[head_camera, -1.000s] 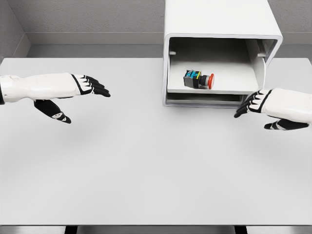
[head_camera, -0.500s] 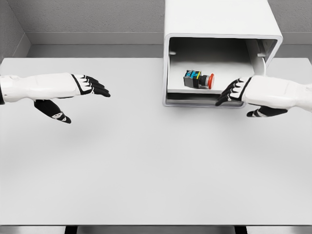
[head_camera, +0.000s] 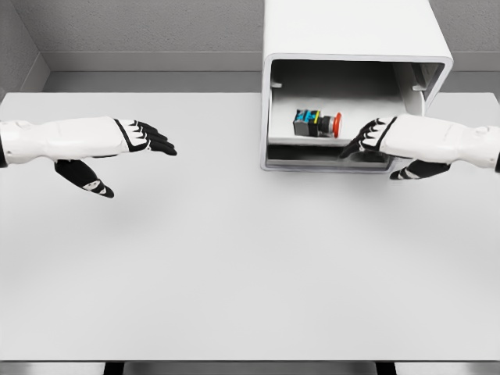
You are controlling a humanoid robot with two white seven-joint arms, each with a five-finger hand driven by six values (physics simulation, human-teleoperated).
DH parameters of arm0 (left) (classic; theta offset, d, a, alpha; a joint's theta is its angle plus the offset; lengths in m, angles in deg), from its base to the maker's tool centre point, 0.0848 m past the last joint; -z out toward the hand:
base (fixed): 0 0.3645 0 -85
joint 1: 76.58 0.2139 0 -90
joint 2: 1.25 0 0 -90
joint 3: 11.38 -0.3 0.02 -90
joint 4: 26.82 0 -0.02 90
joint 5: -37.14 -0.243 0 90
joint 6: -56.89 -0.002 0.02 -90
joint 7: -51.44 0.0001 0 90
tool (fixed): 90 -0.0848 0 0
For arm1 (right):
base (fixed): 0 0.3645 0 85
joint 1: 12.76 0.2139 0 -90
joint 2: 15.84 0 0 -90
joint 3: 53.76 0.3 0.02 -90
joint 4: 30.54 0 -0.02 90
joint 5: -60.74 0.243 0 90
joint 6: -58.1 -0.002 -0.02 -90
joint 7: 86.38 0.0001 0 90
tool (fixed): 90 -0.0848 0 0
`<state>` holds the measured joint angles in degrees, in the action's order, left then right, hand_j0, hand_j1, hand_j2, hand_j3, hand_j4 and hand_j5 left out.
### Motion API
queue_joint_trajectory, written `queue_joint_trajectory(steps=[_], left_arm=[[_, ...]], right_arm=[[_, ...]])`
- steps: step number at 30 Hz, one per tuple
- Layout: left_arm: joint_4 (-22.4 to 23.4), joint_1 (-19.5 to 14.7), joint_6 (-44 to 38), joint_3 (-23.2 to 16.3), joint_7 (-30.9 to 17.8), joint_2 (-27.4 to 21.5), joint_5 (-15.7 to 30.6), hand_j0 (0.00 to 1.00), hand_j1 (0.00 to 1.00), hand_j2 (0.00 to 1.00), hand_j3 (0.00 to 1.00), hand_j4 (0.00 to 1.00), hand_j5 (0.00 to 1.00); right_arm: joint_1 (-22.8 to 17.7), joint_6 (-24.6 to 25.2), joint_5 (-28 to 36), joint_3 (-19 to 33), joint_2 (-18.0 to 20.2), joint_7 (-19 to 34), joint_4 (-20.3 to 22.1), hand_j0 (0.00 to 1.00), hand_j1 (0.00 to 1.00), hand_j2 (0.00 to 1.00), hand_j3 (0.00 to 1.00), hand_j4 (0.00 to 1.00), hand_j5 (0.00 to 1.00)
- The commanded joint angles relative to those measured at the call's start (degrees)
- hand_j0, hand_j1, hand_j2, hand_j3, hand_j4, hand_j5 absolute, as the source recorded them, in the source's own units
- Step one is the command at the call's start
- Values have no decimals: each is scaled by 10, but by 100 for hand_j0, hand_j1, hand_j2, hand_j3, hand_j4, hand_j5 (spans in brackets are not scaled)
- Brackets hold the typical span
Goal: Slide open multi-storey tabletop storage cabinets and put open load switch and slide close multi-storey tabletop storage cabinets
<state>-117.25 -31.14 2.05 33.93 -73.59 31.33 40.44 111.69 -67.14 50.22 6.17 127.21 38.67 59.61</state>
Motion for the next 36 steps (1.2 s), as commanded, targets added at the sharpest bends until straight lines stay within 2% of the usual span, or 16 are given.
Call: queue_joint_trajectory(steps=[1,11,14,19,22,25,28,29,30,32,33,34,36], left_arm=[[0,0,-2,0,0,-1,4,100,100,100,100,100,100],[0,1,-2,0,0,-1,4,100,100,100,100,100,100],[0,1,-2,0,0,-1,4,100,100,100,100,100,100],[0,1,-2,0,0,-1,4,100,100,100,100,100,100],[0,1,-2,0,0,-1,4,100,100,100,100,100,100],[0,1,-2,0,0,0,4,100,100,100,100,100,100],[0,2,-2,-1,0,0,0,100,100,100,100,100,100],[0,4,-2,-1,0,3,1,100,100,100,100,100,100],[2,4,-2,-2,0,4,1,100,100,100,100,100,100],[3,11,-2,-2,0,4,0,100,100,100,100,100,100],[3,11,-2,-2,0,4,0,100,100,100,100,100,100],[3,11,-2,-1,0,4,0,100,100,100,100,100,100],[3,11,-2,-1,0,4,0,100,100,100,100,100,100]], right_arm=[[2,2,3,0,-8,0,-16,86,86,86,86,86,86],[36,2,4,-1,-34,0,-39,87,87,87,87,87,87],[57,2,4,-26,-46,0,-59,87,87,87,87,87,87],[58,2,3,-25,-44,0,-62,88,88,88,88,88,88],[59,2,5,-9,-40,0,-62,89,89,89,89,89,89],[54,2,11,41,-39,0,-61,89,89,89,89,89,89],[52,2,24,62,-35,0,-51,90,90,90,90,90,90],[48,2,30,63,-8,0,-24,90,90,90,90,90,90],[26,2,30,68,19,0,17,90,90,90,90,90,90],[-37,2,30,116,44,0,80,91,91,91,91,91,91],[-95,2,45,192,78,0,105,93,93,93,93,93,93],[-135,2,86,251,89,0,105,92,92,92,92,92,92],[-186,2,96,295,108,0,106,94,94,94,94,94,94]])
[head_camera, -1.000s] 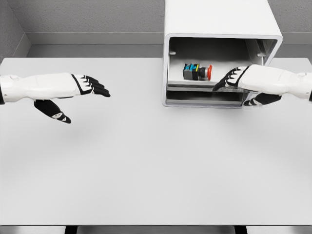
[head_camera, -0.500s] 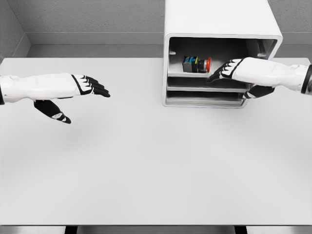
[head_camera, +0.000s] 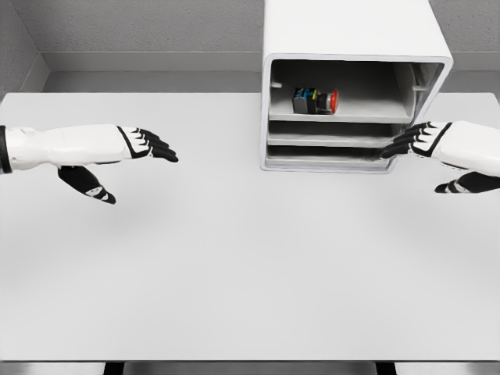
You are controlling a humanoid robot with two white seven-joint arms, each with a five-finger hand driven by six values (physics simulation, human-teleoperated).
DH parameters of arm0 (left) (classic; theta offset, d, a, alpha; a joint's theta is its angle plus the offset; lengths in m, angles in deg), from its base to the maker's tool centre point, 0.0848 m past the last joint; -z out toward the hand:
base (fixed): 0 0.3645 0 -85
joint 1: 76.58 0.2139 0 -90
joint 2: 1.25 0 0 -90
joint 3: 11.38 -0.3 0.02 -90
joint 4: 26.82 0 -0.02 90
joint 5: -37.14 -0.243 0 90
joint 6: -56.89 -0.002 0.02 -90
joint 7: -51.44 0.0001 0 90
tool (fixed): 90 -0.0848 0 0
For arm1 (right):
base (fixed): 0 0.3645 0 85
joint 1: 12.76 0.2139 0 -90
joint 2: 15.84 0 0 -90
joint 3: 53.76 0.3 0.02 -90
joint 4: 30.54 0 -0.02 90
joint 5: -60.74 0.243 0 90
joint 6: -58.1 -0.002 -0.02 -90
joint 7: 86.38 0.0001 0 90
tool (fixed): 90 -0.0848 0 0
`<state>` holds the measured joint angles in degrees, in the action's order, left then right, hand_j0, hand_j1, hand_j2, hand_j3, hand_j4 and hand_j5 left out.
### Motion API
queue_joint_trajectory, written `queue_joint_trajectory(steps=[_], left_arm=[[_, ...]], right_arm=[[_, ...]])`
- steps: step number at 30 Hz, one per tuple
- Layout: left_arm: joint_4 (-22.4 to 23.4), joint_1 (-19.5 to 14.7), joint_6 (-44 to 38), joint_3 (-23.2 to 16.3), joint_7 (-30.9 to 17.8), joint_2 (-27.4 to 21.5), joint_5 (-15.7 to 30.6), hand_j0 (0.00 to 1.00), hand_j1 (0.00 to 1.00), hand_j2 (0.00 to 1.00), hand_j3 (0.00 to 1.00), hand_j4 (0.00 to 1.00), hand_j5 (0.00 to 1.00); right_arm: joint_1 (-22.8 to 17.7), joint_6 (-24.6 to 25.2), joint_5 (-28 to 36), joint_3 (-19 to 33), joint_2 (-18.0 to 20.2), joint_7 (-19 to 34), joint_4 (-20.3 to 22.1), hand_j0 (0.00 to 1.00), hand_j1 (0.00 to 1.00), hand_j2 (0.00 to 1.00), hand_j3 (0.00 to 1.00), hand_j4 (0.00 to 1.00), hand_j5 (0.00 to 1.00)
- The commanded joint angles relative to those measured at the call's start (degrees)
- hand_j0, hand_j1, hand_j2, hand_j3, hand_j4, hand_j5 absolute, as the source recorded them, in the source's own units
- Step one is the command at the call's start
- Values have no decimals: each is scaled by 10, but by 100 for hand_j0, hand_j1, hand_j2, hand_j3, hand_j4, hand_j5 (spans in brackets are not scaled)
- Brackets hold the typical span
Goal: Slide open multi-storey tabletop storage cabinets and put open load switch and slide close multi-storey tabletop storage cabinets
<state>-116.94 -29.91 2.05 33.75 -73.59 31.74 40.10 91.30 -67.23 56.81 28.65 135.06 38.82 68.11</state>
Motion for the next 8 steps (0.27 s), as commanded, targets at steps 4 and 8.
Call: queue_joint_trajectory(steps=[4,8], left_arm=[[1,0,-2,0,0,0,4,100,100,100,100,100,100],[0,0,-2,0,0,-1,1,100,100,100,100,100,100]], right_arm=[[-47,3,30,65,49,-2,21,100,100,100,100,100,100],[-64,3,30,63,50,-2,21,100,100,100,100,100,100]])
